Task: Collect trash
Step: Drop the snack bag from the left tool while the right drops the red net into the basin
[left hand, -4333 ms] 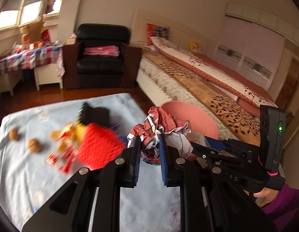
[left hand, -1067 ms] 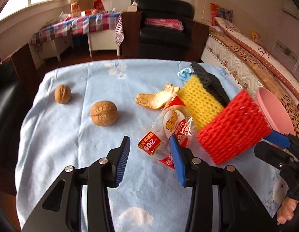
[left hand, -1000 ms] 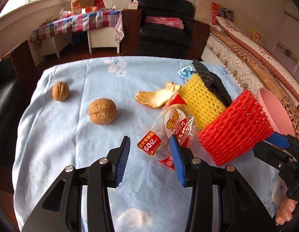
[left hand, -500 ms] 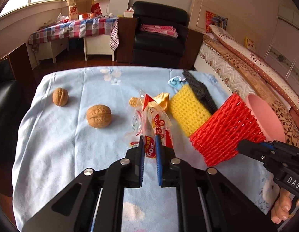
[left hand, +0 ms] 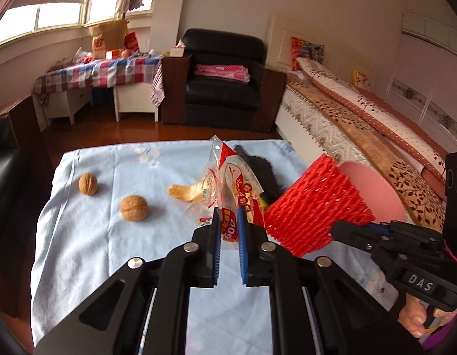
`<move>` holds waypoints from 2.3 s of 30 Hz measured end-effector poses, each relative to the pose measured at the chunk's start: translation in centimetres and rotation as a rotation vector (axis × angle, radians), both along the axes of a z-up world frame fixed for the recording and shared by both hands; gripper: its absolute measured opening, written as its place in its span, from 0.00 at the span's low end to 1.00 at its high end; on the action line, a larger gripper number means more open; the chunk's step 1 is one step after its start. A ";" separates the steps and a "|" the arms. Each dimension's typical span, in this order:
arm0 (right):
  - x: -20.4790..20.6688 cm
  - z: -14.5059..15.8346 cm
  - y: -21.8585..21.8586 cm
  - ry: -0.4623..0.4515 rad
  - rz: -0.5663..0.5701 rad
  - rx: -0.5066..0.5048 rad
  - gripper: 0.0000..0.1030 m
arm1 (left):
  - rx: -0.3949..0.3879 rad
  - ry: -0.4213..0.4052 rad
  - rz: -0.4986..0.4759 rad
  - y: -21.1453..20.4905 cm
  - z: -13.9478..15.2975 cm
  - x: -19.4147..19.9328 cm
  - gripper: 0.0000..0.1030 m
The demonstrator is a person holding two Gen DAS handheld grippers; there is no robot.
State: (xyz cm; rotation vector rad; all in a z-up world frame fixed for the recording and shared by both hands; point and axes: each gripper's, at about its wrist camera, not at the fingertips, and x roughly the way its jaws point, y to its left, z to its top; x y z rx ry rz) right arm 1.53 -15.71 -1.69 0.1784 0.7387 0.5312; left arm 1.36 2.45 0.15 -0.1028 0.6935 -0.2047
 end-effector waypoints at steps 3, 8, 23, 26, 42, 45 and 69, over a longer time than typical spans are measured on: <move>-0.3 0.3 -0.8 -0.010 -0.024 -0.006 0.10 | 0.003 -0.011 -0.010 -1.0 0.4 0.0 0.09; -0.5 0.5 -2.4 -0.009 -0.066 -0.010 0.10 | 0.009 -0.010 -0.026 -2.6 0.6 0.2 0.09; -0.6 0.6 -9.4 -0.001 -0.289 -0.040 0.10 | 0.037 -0.010 -0.116 -9.3 1.1 2.1 0.09; -0.6 0.6 -11.1 0.005 -0.335 -0.042 0.10 | 0.050 -0.012 -0.147 -11.3 1.1 2.6 0.09; 0.3 -1.4 -19.5 0.072 -0.523 -0.056 0.10 | 0.121 0.001 -0.283 -20.2 -0.8 4.8 0.10; 0.6 -2.0 -20.5 0.087 -0.542 -0.059 0.10 | 0.131 0.010 -0.300 -21.5 -1.4 5.2 0.10; 3.1 -5.6 -23.6 0.152 -0.594 -0.105 0.20 | 0.140 0.112 -0.377 -25.9 -5.2 8.9 0.13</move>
